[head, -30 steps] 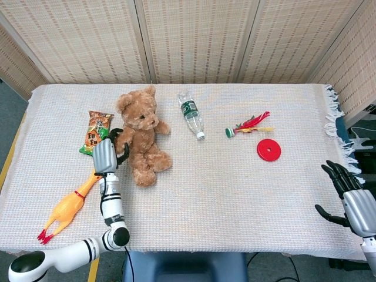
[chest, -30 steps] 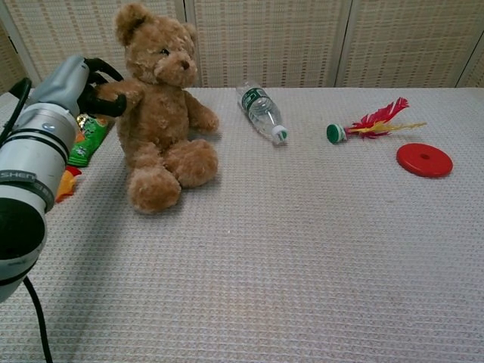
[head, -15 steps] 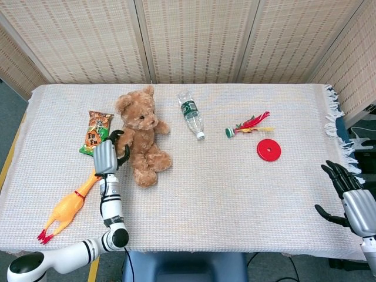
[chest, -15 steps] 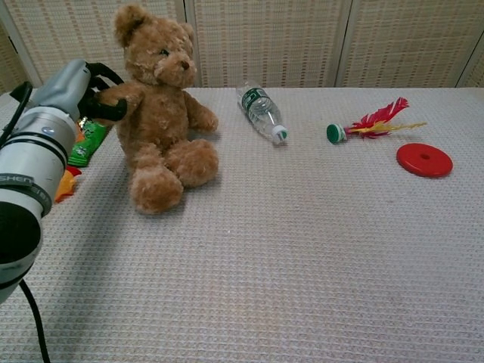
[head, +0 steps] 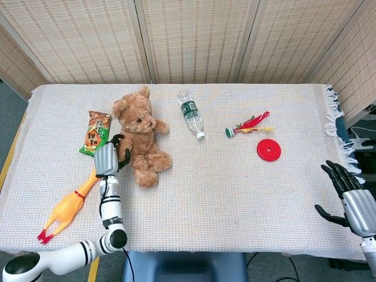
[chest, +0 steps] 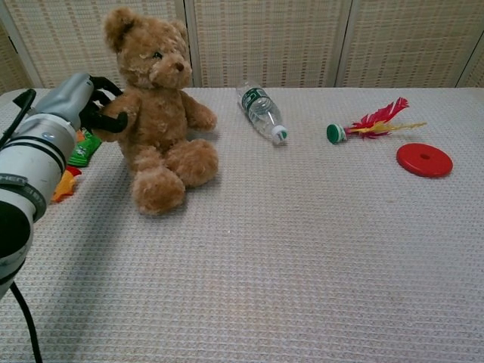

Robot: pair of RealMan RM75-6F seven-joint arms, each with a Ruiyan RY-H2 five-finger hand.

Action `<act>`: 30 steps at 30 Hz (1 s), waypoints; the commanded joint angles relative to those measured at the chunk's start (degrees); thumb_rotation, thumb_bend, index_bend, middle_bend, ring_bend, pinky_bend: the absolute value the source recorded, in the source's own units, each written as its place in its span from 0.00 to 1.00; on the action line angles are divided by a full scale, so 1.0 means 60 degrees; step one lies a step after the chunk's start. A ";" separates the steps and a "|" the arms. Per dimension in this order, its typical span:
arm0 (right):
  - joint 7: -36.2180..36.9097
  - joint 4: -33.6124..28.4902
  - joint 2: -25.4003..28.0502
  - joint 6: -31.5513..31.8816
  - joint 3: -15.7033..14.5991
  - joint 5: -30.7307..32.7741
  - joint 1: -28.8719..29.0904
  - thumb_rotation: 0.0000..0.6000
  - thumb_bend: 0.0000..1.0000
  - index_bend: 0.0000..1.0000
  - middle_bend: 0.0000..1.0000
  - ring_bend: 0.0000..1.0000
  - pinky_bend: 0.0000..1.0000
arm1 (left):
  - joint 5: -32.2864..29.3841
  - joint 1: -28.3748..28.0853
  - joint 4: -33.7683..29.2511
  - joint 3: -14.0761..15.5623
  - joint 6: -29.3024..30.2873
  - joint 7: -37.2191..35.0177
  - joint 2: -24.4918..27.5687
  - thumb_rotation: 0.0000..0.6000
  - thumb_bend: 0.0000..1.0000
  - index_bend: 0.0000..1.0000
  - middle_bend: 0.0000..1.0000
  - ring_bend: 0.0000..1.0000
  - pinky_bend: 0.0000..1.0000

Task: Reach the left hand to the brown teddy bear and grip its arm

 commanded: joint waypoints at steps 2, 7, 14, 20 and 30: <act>0.0006 -0.0003 0.0007 -0.0004 -0.0008 -0.0010 0.0000 1.00 0.13 0.00 0.00 0.00 0.13 | 0.0083 0.0065 -0.0112 0.0179 -0.0189 -0.0046 0.0094 1.00 0.48 0.32 0.46 0.38 0.52; 0.0001 -0.0014 0.0017 -0.0030 -0.0007 0.0011 0.0007 1.00 0.13 0.00 0.00 0.00 0.13 | -0.0214 0.0125 -0.0425 0.0358 -0.0459 0.0547 0.0334 1.00 0.48 0.33 0.47 0.39 0.54; 0.0007 -0.0023 0.0018 -0.0051 0.0025 0.0066 0.0024 1.00 0.13 0.00 0.00 0.00 0.13 | 0.0499 0.0325 -0.0635 0.0856 -0.0433 0.0376 0.0774 1.00 0.48 0.31 0.44 0.37 0.53; 0.0220 0.0084 -0.0026 0.0071 0.0054 -0.0063 0.0045 1.00 0.13 0.00 0.00 0.00 0.13 | 0.2101 0.1012 -0.1071 0.2062 0.0070 0.0094 0.1867 1.00 0.47 0.21 0.32 0.30 0.50; 0.0072 0.0235 -0.0224 0.0200 0.0093 -0.0107 0.0037 1.00 0.13 0.00 0.00 0.00 0.13 | 0.4796 0.2918 -0.2742 0.5272 0.0642 0.0048 0.5099 1.00 0.43 0.04 0.11 0.09 0.32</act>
